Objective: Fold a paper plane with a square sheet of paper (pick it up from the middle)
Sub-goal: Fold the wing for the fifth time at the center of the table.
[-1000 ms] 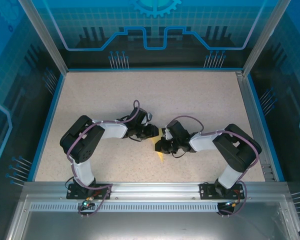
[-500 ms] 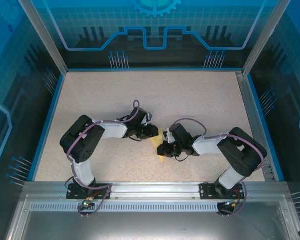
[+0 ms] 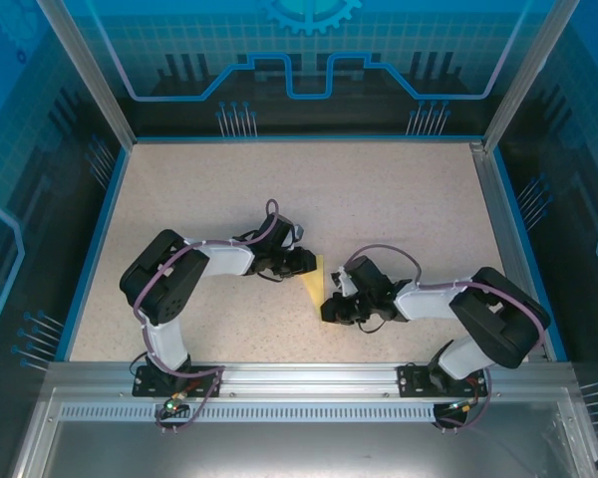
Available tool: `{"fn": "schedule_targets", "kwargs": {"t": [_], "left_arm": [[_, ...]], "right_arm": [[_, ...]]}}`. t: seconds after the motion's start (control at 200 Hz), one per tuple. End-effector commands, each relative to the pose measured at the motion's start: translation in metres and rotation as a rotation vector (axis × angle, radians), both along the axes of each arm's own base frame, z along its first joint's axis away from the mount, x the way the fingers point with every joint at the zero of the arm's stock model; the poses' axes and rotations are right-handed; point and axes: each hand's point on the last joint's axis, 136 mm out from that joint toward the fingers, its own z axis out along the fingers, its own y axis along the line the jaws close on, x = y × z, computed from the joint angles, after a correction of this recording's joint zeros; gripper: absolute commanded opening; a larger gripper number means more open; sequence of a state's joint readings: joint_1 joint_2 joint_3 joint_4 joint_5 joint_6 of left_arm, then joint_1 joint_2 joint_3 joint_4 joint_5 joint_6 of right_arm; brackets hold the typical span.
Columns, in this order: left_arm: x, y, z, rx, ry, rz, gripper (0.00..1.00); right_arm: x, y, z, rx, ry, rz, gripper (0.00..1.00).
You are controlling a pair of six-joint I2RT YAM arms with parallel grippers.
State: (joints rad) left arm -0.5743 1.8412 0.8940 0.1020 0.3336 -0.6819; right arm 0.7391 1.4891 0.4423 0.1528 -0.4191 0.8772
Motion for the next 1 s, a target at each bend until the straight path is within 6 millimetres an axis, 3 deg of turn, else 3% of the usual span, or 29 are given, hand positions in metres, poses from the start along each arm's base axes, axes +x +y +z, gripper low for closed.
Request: {"fn": "schedule_targets", "kwargs": {"t": [0.0, 0.2, 0.335, 0.53, 0.68, 0.75, 0.89, 0.995], "left_arm": [[-0.02, 0.026, -0.047, 0.15, 0.107, 0.039, 0.33], [-0.019, 0.024, -0.046, 0.143, 0.108, 0.033, 0.33], [-0.019, 0.022, -0.045, 0.133, 0.108, 0.034, 0.34], [-0.02, 0.021, -0.045, 0.128, 0.11, 0.03, 0.34], [-0.021, 0.021, -0.047, 0.127, 0.118, 0.031, 0.34], [-0.021, 0.021, -0.047, 0.124, 0.118, 0.033, 0.34], [-0.022, 0.021, -0.048, 0.126, 0.123, 0.035, 0.35], [-0.022, 0.023, -0.049, 0.134, 0.124, 0.04, 0.35]], "right_arm": [[-0.055, -0.04, -0.032, -0.185, 0.181, 0.044, 0.15], [-0.049, -0.04, -0.016, -0.199, 0.137, 0.06, 0.15], [-0.027, -0.028, 0.011, -0.158, 0.04, 0.029, 0.17], [0.008, 0.012, 0.048, -0.027, -0.047, 0.033, 0.17], [0.028, 0.033, 0.044, 0.013, -0.04, 0.022, 0.16], [0.032, 0.032, 0.03, -0.019, -0.011, 0.013, 0.16], [0.019, 0.029, 0.005, -0.021, 0.074, 0.031, 0.14], [0.001, 0.016, -0.009, -0.056, 0.107, 0.037, 0.15]]}}
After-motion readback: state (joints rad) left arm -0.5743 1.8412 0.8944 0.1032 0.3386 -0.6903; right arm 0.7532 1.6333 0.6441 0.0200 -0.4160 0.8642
